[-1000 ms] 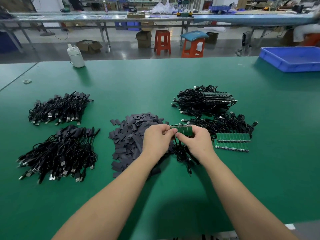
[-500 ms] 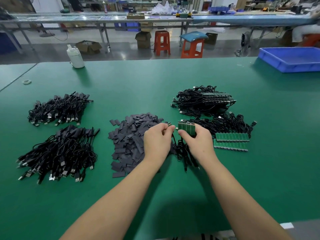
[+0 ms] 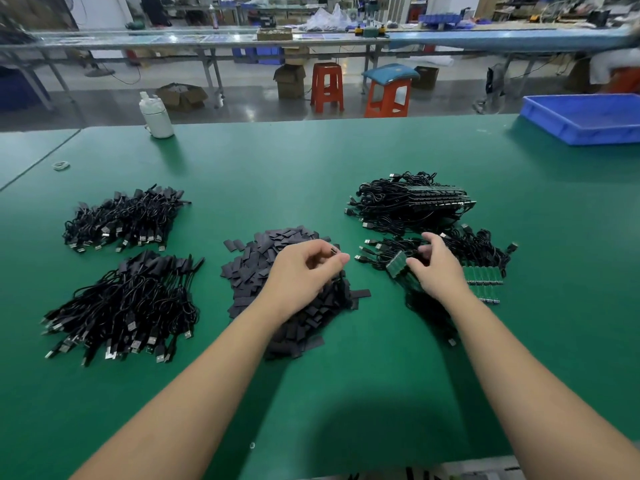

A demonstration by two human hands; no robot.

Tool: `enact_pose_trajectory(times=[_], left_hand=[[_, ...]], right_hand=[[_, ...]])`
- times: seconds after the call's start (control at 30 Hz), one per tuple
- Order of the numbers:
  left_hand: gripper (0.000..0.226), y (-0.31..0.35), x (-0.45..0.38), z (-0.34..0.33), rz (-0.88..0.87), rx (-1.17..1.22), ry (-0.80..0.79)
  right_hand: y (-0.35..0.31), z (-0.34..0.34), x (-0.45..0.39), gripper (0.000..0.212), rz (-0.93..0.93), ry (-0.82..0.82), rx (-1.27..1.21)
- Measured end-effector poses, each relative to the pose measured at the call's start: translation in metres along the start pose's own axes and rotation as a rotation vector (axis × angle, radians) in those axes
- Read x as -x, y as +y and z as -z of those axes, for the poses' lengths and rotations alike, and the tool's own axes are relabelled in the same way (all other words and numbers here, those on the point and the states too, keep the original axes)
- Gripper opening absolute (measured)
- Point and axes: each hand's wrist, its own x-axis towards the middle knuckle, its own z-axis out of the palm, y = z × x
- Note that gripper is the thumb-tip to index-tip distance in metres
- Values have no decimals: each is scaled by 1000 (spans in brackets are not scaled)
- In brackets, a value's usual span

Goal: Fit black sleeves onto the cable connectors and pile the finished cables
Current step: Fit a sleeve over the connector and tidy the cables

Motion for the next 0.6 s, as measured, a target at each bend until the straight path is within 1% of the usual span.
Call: enact_pose_trajectory(times=[0.03, 0.07, 0.1, 0.13, 0.17, 0.23, 0.27, 0.3, 0.33, 0.4, 0.47, 0.53, 0.57, 0.6], left_hand=[[15, 3, 0, 1, -12, 2, -24], [11, 6, 1, 1, -21, 21, -58], [9, 9, 1, 1, -27, 50, -99], [10, 12, 1, 1, -26, 82, -135], [12, 13, 0, 0, -16, 116, -158], [18, 12, -2, -2, 39, 203, -167], [20, 9, -3, -3, 84, 249, -160], [20, 5, -3, -4, 135, 280, -147], [20, 0, -2, -4, 181, 293, -131], [17, -13, 1, -2, 248, 274, -110], [13, -28, 7, 0, 295, 207, -108], [11, -46, 13, 5, 338, 105, -70], [9, -56, 15, 9, 351, 26, -34], [7, -66, 18, 13, 353, -103, 9]], right_hand=[[-1, -2, 1, 57, 62, 60, 72], [-5, -4, 4, 52, 142, 100, 89], [-11, -6, 7, 44, 218, 90, 54], [-19, -8, 13, 34, 258, 16, -39], [-29, -11, 19, 27, 250, -128, -176], [-49, -20, 36, 40, 167, -467, -456], [-56, -25, 42, 46, 132, -593, -534], [-61, -30, 48, 49, 120, -683, -579], [-64, -35, 53, 49, 118, -736, -590], [-63, -45, 60, 37, 136, -754, -537], [-56, -55, 62, 26, 184, -710, -430], [-48, -64, 61, 25, 180, -675, -367], [-45, -68, 61, 27, 161, -671, -341], [-41, -72, 61, 30, 146, -670, -303]])
